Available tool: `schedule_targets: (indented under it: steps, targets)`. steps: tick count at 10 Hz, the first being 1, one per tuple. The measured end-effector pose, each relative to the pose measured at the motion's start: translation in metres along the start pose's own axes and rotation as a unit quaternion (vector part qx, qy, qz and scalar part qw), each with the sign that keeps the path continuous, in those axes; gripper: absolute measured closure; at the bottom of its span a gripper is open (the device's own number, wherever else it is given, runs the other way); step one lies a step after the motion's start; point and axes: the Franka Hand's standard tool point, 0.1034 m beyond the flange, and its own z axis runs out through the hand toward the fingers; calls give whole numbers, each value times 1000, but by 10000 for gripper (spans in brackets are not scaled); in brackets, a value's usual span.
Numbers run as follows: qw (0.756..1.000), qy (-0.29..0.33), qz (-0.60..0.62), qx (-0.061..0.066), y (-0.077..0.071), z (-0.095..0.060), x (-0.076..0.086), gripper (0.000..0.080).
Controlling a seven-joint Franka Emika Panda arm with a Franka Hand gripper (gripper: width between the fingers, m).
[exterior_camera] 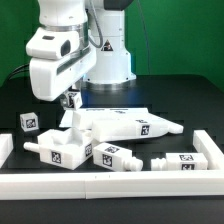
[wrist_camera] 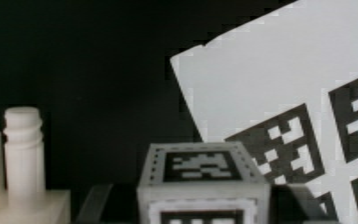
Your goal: Assemble chair
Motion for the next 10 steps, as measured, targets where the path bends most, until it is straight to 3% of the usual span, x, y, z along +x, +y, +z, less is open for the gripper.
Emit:
schedule_targets:
  steps: [3,4,5,7,10]
  targets:
    - [1000,1,-10,-3,1,2,-3,518]
    - [999,6,-36,-25,2,13,-14,518]
    - [999,8,-39,-35,-1,23,-27,518]
    - [997,9,-65,-49,8,42,-53,518]
    - [998,11,-47,-49,12,51,-54,517]
